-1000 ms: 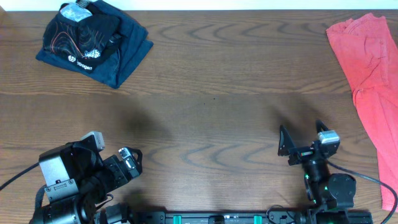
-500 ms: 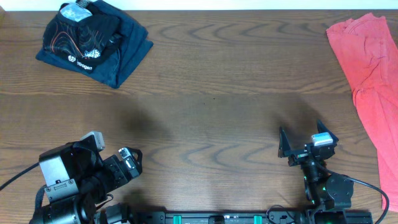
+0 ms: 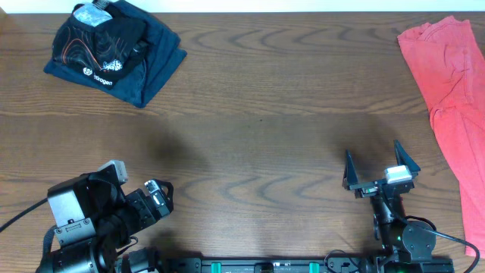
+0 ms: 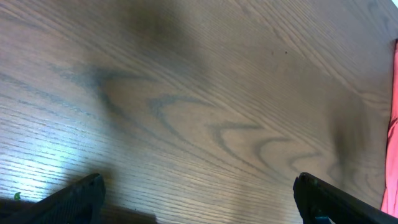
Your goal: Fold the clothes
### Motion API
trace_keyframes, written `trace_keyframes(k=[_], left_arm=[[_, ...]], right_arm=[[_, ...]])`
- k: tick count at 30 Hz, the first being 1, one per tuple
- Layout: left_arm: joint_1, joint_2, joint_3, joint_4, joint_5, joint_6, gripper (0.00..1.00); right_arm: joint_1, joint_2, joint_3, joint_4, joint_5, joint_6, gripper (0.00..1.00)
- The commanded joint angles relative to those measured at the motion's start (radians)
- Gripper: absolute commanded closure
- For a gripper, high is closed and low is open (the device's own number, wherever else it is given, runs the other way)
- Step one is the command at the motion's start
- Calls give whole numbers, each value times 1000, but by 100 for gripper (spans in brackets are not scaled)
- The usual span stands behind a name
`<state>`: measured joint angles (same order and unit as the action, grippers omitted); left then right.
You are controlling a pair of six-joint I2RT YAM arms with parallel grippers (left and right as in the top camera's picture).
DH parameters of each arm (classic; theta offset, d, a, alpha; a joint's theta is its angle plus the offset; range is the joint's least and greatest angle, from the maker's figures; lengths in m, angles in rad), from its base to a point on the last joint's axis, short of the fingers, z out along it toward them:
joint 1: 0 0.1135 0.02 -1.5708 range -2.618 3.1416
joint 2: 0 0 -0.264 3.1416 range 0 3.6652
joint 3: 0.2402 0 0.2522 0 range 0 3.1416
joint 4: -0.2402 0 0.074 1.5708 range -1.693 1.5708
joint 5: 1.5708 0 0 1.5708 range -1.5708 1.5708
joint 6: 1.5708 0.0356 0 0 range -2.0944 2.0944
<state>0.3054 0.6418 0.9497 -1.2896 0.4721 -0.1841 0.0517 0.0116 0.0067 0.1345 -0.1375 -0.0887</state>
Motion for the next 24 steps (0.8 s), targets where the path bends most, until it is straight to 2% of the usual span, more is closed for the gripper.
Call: trace_keyframes(k=[1,10,24], left_arm=[[1,1,0,-1,6,7,2],[1,1,0,-1,6,7,2],[1,1,0,-1,6,7,2]], right_arm=[[8,-7,-2,-15,6,-24,1],[8,-7,-2,-192,5,-24,1],[8,-6,-1,-197,6,-24,1]])
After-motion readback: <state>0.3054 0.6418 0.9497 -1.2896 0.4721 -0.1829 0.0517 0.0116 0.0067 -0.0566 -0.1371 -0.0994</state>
